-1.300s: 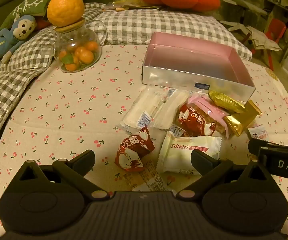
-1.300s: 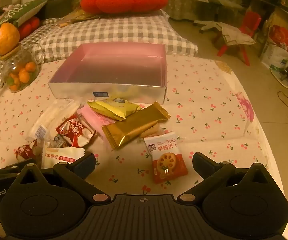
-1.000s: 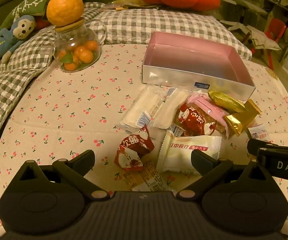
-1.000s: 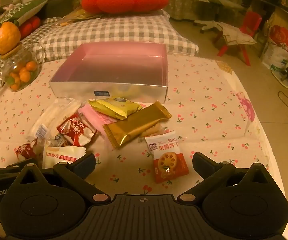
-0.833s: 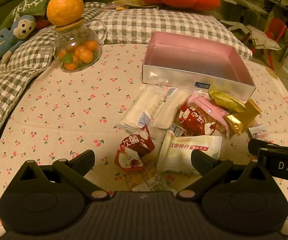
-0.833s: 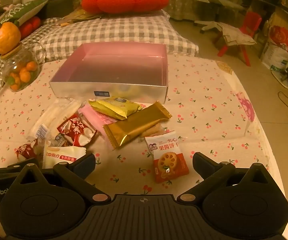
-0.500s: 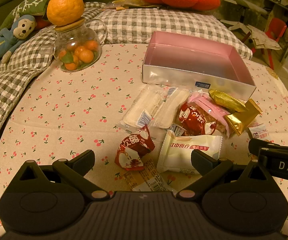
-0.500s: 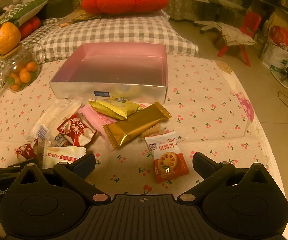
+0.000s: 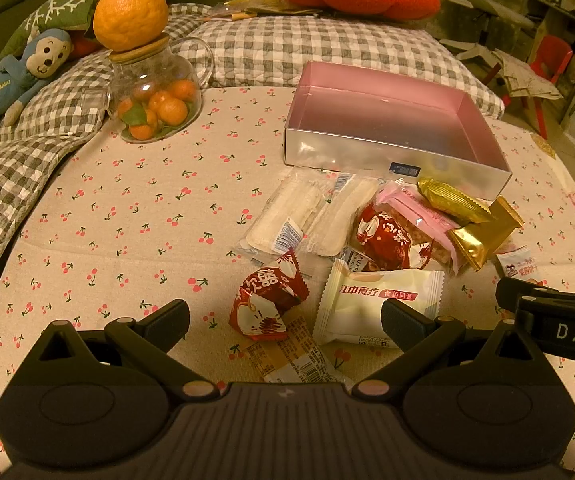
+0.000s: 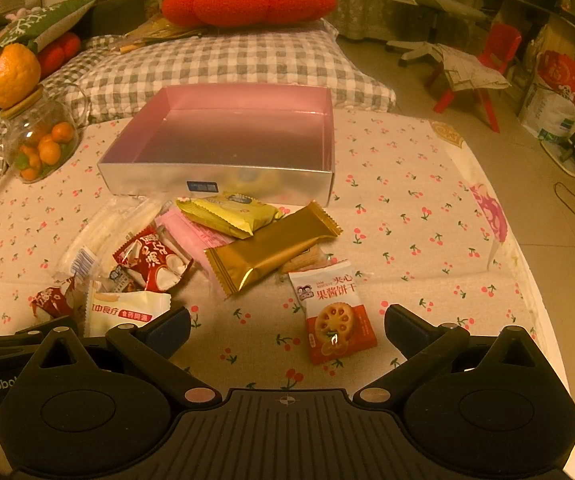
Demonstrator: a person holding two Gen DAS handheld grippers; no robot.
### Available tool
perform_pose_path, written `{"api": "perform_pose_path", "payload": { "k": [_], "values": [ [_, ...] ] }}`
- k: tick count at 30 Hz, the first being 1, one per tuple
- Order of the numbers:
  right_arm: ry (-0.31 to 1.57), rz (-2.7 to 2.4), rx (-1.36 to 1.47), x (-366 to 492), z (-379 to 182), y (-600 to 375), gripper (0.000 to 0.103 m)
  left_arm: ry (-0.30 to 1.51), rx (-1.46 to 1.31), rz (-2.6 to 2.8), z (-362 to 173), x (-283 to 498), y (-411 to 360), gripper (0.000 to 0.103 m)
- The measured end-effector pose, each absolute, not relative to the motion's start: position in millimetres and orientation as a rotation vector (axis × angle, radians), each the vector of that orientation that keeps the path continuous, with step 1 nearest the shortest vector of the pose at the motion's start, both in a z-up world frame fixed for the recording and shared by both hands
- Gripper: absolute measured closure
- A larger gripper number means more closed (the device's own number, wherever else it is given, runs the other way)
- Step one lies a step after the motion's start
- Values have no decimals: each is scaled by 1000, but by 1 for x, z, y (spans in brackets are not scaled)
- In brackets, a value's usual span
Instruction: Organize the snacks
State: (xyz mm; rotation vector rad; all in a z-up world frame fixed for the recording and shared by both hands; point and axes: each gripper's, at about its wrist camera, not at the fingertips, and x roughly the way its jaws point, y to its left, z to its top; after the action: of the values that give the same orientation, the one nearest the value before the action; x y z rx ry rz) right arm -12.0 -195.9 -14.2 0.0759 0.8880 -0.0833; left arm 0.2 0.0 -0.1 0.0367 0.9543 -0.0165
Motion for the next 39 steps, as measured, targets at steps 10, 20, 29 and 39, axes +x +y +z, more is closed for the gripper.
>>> {"api": "perform_pose_path", "payload": {
  "k": [10,20,29,39],
  "values": [
    [889,-83,76,-12,-15,-196,0,955,37,-16,0,0,0,1],
    [890,-83,75,-12,-16,-197,0,955,38,-16,0,0,0,1],
    [891,-83,74,-12,-16,-195,0,956,38,-16,0,0,0,1],
    [894,-83,74,-12,-16,-195,0,956,38,-16,0,0,0,1]
  ]
}}
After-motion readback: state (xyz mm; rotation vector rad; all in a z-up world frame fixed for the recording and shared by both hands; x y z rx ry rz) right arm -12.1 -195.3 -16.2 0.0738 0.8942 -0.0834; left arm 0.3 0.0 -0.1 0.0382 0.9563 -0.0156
